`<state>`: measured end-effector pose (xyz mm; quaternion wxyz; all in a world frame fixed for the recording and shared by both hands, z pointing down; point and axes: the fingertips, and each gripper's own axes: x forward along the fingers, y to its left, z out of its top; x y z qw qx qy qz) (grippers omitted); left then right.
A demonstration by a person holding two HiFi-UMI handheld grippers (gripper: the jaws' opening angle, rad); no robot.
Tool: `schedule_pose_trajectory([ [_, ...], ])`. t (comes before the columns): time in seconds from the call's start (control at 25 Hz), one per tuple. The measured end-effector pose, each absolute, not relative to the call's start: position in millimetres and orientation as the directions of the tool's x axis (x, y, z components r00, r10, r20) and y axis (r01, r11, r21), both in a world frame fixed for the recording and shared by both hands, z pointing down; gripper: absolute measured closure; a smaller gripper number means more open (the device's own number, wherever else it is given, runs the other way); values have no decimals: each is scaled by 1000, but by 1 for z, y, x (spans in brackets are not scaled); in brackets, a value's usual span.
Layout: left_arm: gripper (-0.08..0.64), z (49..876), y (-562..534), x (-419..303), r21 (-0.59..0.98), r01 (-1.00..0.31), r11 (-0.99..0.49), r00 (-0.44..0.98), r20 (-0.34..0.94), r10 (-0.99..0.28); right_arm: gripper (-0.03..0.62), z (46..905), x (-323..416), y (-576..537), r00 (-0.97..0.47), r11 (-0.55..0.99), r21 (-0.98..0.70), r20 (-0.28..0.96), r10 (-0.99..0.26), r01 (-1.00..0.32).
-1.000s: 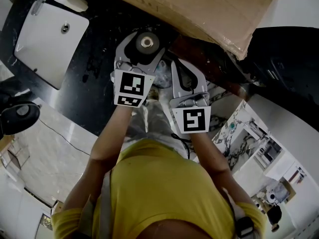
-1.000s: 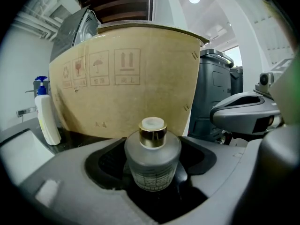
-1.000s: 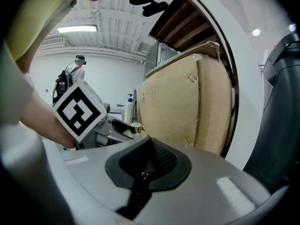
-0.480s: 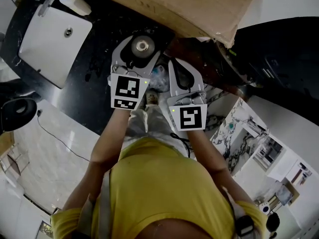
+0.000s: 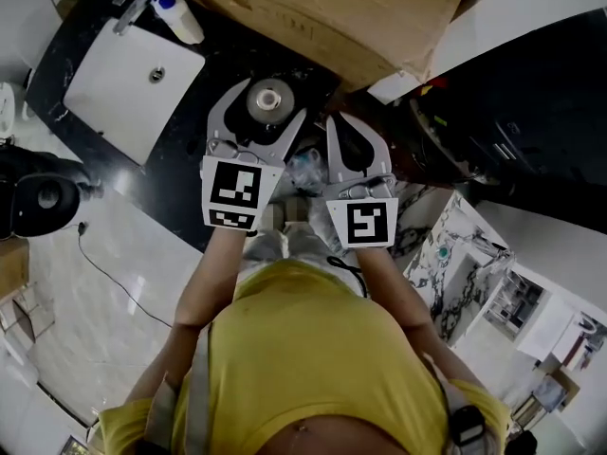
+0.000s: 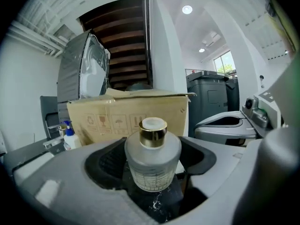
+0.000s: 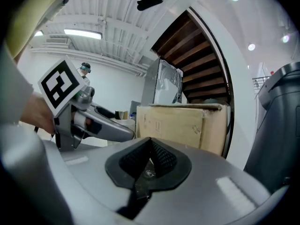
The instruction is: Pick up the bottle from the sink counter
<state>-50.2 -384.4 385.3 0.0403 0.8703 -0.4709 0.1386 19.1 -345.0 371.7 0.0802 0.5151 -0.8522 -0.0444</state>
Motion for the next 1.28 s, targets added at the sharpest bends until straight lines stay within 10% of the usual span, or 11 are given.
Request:
schedule_pose_trajectory([
  [1.28, 224, 295, -320, -126, -146, -905, -399, 389, 89, -917, 591, 304, 19, -301, -415, 405, 202, -6, -910, -892],
])
